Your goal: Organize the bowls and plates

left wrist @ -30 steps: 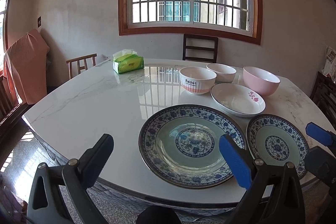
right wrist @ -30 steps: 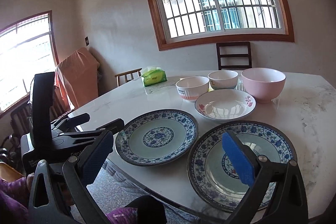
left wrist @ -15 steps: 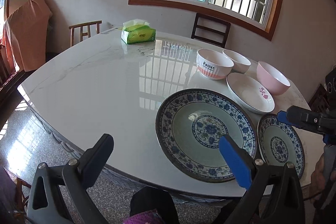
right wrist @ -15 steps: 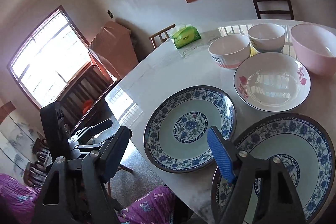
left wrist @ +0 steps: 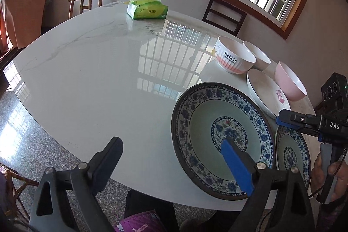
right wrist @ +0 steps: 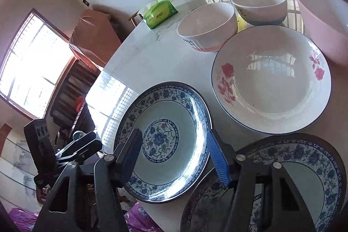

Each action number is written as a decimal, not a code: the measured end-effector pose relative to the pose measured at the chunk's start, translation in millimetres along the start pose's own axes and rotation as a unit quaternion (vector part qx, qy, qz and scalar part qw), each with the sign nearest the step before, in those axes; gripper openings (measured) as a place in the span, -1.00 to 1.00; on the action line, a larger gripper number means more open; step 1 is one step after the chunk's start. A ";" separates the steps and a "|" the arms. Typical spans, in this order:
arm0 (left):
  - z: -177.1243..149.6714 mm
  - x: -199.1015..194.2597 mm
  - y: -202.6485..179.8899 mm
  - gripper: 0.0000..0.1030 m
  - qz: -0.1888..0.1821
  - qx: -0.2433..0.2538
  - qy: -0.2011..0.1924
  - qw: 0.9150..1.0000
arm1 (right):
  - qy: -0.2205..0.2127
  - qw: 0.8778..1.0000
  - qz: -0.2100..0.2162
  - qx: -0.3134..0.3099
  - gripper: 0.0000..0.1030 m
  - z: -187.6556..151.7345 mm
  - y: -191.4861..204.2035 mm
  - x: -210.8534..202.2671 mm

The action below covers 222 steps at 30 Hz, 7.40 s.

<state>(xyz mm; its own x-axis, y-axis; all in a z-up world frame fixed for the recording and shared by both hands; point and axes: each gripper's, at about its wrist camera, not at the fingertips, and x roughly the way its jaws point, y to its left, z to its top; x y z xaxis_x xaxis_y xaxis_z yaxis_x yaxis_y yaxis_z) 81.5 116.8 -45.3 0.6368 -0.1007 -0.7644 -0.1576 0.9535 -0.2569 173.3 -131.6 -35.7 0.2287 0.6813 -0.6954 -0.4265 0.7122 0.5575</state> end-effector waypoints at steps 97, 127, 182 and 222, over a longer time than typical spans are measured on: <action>-7.2 49.0 -141.4 0.52 -0.202 0.075 0.121 0.969 | -0.150 0.969 -0.062 0.186 0.10 -176.0 -128.7 -201.9; -27.8 72.3 -160.3 -0.71 -0.209 0.080 0.173 0.959 | -0.117 0.975 -0.002 0.191 -0.71 -175.6 -150.7 -152.9; 50.4 3.3 105.5 -0.68 -0.048 -0.074 -0.029 0.996 | -0.017 0.998 0.045 0.026 -0.70 -19.4 42.2 46.2; 45.6 10.4 99.0 -0.53 -0.003 -0.033 -0.055 0.998 | -0.050 0.987 -0.107 -0.112 -0.18 -29.0 91.0 47.6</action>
<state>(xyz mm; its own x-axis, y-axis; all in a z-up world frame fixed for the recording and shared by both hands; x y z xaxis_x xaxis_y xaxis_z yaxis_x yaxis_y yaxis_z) 106.9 223.2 -51.7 0.7169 -0.0709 -0.6935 -0.2007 0.9317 -0.3028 120.0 -39.3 -31.3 0.4144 0.5405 -0.7322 -0.5389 0.7941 0.2811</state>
